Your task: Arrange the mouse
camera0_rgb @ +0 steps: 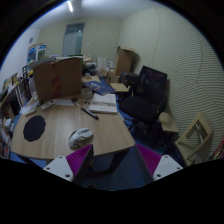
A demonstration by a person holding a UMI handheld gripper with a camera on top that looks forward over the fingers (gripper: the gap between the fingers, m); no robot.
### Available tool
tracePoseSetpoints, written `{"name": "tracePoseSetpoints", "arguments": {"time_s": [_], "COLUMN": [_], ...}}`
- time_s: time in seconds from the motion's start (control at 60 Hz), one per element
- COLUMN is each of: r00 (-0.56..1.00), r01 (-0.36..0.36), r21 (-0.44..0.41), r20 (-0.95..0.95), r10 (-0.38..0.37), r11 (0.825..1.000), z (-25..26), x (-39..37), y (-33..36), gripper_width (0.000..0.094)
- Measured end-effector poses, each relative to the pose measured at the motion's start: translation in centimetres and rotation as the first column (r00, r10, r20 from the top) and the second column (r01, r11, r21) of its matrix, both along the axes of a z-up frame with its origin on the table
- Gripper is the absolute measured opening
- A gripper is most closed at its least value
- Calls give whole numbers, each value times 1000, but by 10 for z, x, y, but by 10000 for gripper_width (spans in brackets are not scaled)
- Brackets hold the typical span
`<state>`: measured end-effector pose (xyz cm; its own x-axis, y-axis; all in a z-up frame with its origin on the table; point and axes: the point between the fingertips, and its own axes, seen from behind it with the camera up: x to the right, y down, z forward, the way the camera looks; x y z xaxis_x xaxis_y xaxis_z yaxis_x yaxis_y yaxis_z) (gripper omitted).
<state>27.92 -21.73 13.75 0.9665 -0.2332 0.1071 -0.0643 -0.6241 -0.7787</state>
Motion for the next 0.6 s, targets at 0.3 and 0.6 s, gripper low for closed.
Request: {"name": "tracePoseSetpoints", "arguments": {"time_s": [0.3,0.6], "r00": [993,959], "r01": [-74,-184], "r21": [92,108], "r20": [-89,-197], "r10": [82,202], "r11": [993,977], "z": [-23,-111], "x": [-57,-132], "y": [29,76], "gripper_width": [846,837]}}
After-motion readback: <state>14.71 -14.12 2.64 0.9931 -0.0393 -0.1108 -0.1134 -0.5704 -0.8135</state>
